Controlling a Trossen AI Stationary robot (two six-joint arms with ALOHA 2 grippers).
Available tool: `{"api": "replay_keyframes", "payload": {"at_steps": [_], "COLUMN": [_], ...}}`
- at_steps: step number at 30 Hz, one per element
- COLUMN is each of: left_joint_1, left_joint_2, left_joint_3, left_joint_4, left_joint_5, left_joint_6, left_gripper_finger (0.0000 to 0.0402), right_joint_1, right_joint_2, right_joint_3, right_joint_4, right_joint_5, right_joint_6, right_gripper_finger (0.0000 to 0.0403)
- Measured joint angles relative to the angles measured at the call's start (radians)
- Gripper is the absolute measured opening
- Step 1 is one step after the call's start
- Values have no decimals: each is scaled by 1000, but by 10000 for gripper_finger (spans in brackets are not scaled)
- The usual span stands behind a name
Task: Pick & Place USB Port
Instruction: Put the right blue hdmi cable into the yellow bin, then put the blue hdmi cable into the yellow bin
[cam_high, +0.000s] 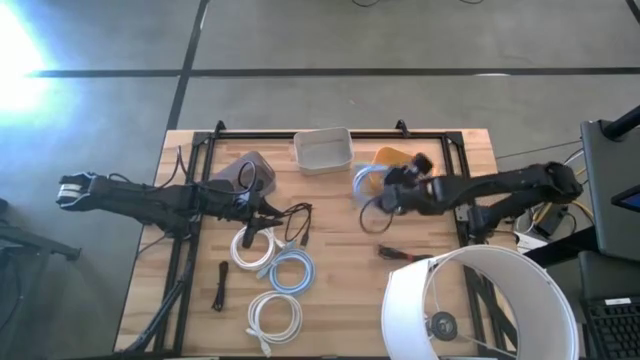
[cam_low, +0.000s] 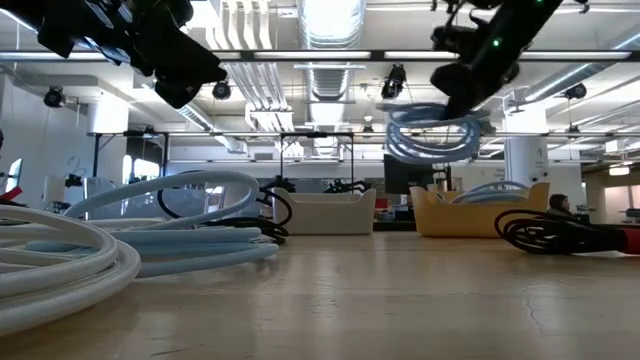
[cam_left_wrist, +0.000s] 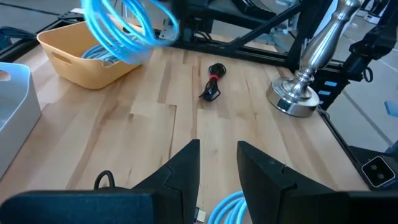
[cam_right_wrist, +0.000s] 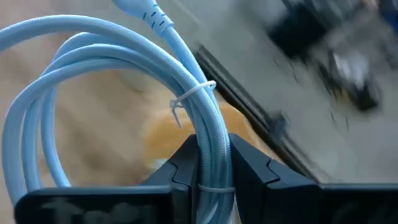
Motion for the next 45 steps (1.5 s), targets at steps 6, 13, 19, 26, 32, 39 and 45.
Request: {"api": "replay_keyframes", "payload": {"at_steps": [6,13,19,26,32,39,45], "left_joint_1": [1,0,0,0,0,0,0], "left_joint_2": [0,0,0,0,0,0,0], "left_joint_3": [0,0,0,0,0,0,0], "left_joint_4": [0,0,0,0,0,0,0], "left_joint_5": [-1,-3,-3,-4,-4,-4,-4], "left_joint_6": [0,-3,-10,-10,-30,-32,-64], "left_gripper_finger": [110,110,110,110,110,110,110], "right_joint_1": [-144,-274,-361,-406,-422,-426,-405], "right_joint_2": [-53,-49,-52,-51,-51,-52,-52], "right_joint_3": [-12,-74,-152,-182,-181,-150,-98], "right_joint_4": [-126,-132,-128,-105,-102,-101,-101], "right_joint_5": [-47,-166,-215,-255,-272,-218,-245], "right_joint_6": [147,118,124,117,97,81,10], "right_gripper_finger": [59,66,68,87,127,164,173]}}
